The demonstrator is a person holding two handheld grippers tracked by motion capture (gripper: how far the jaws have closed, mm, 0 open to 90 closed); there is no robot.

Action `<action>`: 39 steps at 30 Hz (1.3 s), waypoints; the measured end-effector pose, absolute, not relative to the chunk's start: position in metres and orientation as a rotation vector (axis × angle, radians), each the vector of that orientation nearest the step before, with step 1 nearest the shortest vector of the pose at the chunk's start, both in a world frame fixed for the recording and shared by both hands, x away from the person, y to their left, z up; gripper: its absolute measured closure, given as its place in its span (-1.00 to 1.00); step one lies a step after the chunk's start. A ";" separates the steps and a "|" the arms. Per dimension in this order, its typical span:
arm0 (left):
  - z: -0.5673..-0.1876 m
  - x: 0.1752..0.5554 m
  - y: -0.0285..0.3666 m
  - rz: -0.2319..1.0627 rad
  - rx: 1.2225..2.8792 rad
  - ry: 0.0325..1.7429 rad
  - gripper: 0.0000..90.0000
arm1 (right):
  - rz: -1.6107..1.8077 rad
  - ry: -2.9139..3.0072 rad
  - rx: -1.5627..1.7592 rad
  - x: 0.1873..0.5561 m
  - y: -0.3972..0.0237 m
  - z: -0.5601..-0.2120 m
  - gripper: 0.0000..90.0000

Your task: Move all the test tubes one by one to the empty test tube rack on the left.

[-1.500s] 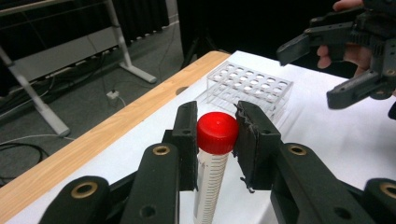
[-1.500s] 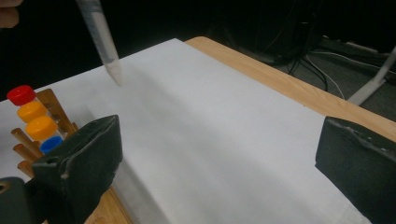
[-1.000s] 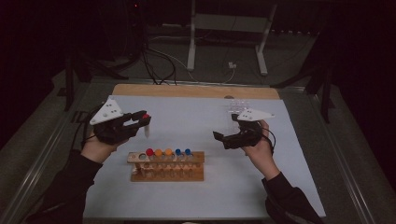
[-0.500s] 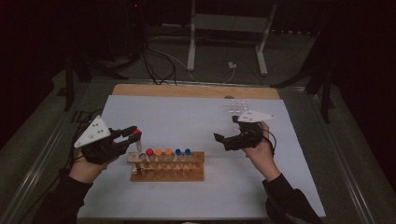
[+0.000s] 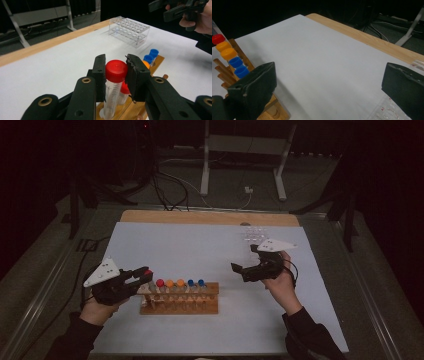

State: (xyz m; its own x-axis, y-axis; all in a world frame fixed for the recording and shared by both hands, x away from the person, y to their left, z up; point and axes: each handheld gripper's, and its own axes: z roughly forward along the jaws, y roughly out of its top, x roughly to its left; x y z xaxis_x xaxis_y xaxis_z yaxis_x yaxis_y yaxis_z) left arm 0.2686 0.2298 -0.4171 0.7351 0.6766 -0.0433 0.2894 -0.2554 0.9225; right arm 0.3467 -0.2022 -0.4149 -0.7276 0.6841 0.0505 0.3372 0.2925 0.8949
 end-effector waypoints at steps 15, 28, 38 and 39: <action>-0.448 0.270 0.232 0.399 1.846 0.803 0.59 | 1.416 2.234 0.915 0.345 -0.204 -0.417 -1.00; -0.444 0.262 0.226 0.395 1.879 0.752 -0.30 | 1.435 2.225 0.902 0.340 -0.205 -0.417 -1.00; -0.443 0.263 0.233 0.324 1.886 0.778 -0.97 | 1.415 2.231 0.908 0.334 -0.205 -0.430 -1.00; -0.444 0.262 0.234 0.342 1.899 0.772 -0.98 | 1.407 2.233 0.906 0.333 -0.206 -0.432 -1.00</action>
